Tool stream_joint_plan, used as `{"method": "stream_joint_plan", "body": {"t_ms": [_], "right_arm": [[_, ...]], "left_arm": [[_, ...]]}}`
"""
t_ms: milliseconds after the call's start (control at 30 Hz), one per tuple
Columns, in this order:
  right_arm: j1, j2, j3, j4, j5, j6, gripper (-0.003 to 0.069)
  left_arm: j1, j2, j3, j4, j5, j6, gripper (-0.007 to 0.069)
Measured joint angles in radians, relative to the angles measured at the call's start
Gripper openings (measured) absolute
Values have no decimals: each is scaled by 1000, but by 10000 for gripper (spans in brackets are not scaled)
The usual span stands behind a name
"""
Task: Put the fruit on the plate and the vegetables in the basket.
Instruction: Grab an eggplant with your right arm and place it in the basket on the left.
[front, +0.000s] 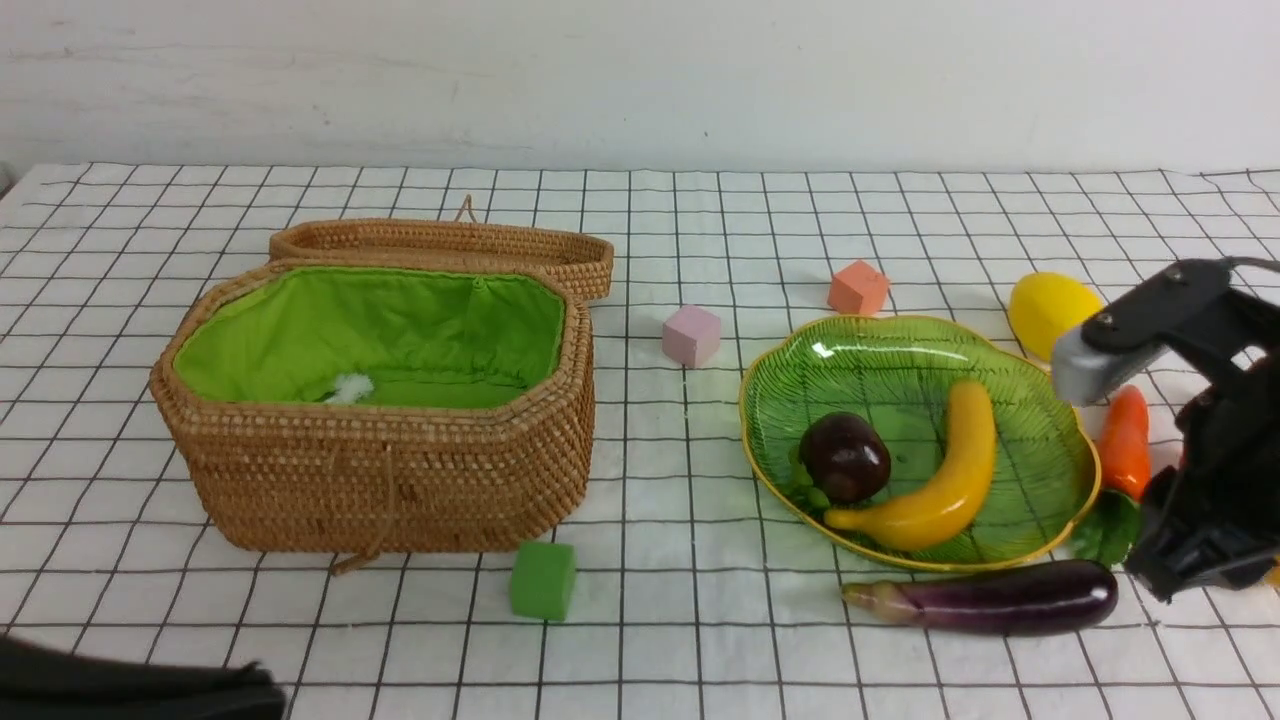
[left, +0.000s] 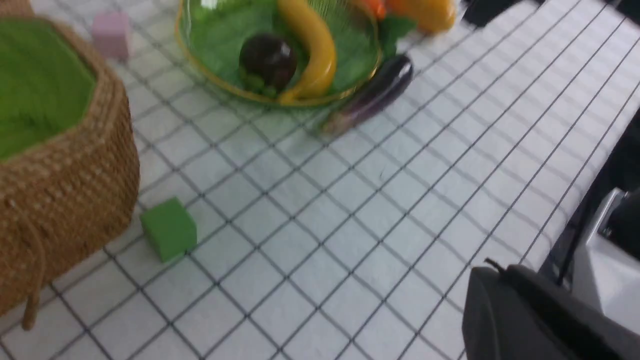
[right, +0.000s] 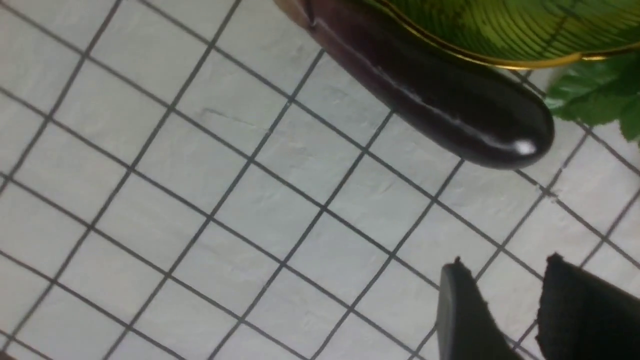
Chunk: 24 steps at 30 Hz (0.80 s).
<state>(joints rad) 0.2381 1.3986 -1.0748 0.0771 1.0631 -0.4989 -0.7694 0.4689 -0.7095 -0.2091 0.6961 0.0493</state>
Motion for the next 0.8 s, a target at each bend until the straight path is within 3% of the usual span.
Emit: {"method": "stream_joint_plan", "body": {"t_ms": [167, 200, 433, 800], "right_arm": [[-1, 92, 0, 6, -23, -192, 351], [-1, 122, 0, 4, -38, -241, 404], [-1, 220, 0, -77, -114, -299, 591], [-1, 309, 0, -109, -158, -321, 596]], "left_arm": [[0, -166, 46, -10, -43, 17, -13], [0, -190, 49, -11, -45, 16, -13], [0, -129, 52, -14, -45, 16, -13], [0, -67, 54, -21, -49, 14, -13]]}}
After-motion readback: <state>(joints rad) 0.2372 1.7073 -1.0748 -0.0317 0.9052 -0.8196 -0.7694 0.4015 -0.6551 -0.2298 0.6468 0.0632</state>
